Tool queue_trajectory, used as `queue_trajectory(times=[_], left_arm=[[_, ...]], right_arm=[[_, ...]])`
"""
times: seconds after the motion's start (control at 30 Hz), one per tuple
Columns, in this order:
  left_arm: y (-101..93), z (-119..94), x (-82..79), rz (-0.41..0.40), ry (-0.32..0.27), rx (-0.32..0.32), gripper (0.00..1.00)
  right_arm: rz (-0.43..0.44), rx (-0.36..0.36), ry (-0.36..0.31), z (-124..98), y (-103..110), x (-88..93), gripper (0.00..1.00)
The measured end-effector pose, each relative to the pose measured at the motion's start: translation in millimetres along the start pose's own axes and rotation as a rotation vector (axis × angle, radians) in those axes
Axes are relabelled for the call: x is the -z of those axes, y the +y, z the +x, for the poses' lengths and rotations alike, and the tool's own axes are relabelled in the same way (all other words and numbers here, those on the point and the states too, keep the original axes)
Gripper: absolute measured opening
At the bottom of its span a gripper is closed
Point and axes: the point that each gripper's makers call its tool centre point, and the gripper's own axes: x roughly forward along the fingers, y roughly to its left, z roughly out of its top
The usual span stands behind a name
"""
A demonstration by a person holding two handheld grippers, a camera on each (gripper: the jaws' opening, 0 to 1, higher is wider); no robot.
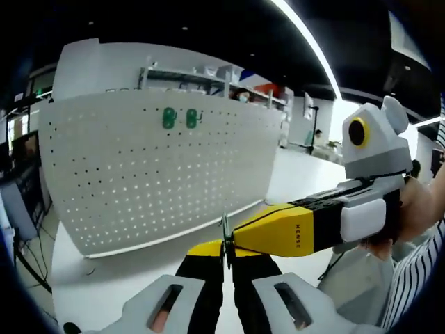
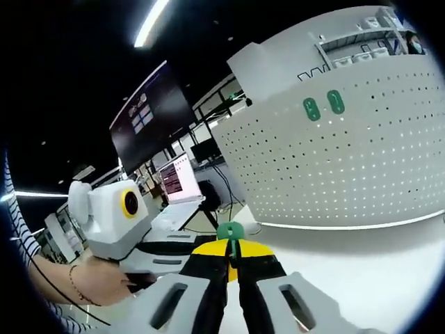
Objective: Insert the hook assembly into the mounting plate slot until the hook locks in place.
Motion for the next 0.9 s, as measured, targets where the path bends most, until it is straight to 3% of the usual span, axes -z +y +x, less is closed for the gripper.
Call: queue_trajectory(times=[0.3,0.6,0.73,0.9], left_arm=[[0.2,-1,12.8,-0.023,0.024,0.049,0.06],[-4.2,-4,14.5,-0.071,0.01,0.1,0.35],[-4.3,-6,11.0,-0.069,-0.006,0.101,0.42],[-3.9,-5,12.8,-0.078,0.005,0.102,0.59]], right_arm=[[0.005,-0.009,0.025,1,-2,5.5,0.0],[-0.018,-0.014,0.025,2,-5,-0.4,0.0],[-0.021,-0.017,0.028,2,-6,-0.3,0.0],[-0.023,-0.022,0.03,2,-6,-0.2,0.0]])
